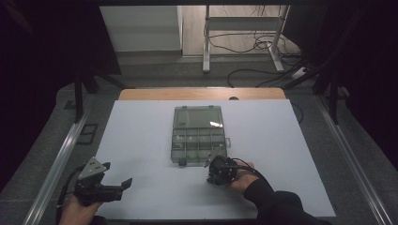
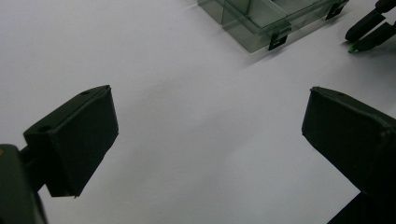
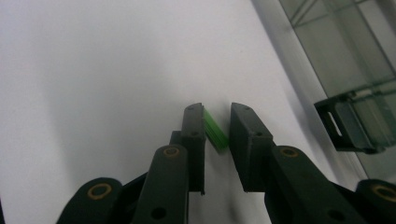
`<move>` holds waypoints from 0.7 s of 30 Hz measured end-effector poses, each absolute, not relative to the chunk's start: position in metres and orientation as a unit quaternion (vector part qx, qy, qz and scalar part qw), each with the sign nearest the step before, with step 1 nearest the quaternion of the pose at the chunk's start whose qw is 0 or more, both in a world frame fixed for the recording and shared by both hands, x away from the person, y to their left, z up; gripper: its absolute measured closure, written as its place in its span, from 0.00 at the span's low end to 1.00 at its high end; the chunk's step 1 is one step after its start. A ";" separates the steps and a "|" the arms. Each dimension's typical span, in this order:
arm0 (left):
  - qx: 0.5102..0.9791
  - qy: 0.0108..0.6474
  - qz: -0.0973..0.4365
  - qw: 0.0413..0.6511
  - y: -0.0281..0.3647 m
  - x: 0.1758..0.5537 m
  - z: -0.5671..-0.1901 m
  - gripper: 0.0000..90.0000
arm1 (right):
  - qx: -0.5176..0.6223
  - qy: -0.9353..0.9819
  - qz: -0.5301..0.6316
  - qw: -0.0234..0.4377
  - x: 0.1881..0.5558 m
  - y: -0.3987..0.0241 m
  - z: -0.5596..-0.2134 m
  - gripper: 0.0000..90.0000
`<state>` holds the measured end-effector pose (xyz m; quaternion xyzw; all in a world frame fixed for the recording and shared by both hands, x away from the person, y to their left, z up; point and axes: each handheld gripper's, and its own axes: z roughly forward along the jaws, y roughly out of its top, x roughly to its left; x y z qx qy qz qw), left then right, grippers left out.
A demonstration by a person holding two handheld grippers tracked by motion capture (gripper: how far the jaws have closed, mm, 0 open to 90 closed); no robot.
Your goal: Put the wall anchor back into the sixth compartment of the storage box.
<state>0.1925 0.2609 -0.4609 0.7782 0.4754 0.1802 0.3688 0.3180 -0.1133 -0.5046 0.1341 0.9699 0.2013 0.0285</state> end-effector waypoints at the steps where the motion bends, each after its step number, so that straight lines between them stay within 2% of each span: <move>1: 0.778 0.475 0.180 0.369 0.261 0.192 -0.461 0.05 | 0.133 0.970 0.199 0.031 0.317 -0.112 -0.505 0.89; 2: 0.778 0.476 0.180 0.369 0.261 0.193 -0.461 0.05 | 0.129 0.971 0.198 0.031 0.315 -0.111 -0.505 0.92; 5: 0.778 0.475 0.180 0.369 0.261 0.193 -0.461 0.05 | 0.136 0.971 0.197 0.029 0.316 -0.111 -0.504 0.93; 21: 0.779 0.475 0.180 0.368 0.261 0.193 -0.461 0.05 | 0.159 0.953 0.253 0.045 0.319 -0.120 -0.479 0.93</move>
